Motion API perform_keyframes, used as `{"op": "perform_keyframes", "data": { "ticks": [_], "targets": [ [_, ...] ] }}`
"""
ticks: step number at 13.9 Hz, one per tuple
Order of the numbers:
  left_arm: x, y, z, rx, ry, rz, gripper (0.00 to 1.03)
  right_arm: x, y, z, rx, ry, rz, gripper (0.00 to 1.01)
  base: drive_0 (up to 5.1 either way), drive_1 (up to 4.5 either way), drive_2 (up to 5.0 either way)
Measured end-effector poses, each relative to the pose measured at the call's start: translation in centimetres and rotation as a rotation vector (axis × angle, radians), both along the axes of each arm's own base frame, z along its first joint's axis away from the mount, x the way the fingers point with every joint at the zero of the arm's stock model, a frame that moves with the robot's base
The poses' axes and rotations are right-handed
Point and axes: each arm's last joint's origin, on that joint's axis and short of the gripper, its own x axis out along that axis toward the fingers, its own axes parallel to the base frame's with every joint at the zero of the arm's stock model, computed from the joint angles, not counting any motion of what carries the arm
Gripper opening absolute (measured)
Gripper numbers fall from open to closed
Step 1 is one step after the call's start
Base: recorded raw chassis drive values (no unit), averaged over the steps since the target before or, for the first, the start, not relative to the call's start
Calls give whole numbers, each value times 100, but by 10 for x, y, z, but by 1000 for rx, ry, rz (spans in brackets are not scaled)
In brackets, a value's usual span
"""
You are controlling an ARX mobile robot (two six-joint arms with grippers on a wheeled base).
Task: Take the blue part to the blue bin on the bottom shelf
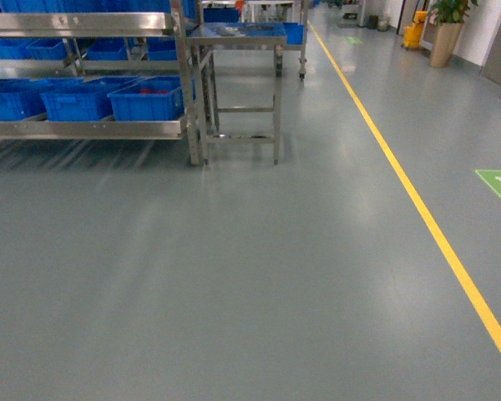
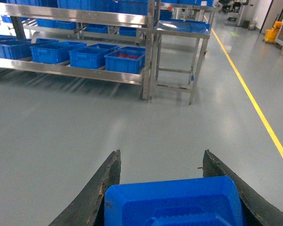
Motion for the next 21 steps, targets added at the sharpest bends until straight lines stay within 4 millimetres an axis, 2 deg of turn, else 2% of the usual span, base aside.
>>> {"op": "perform_keyframes", "data": {
  "ticks": [21],
  "targets": [
    [0,0,0,0,0,0,44,0,0,0,0,-3,0,98,5,420,-411]
  ]
}}
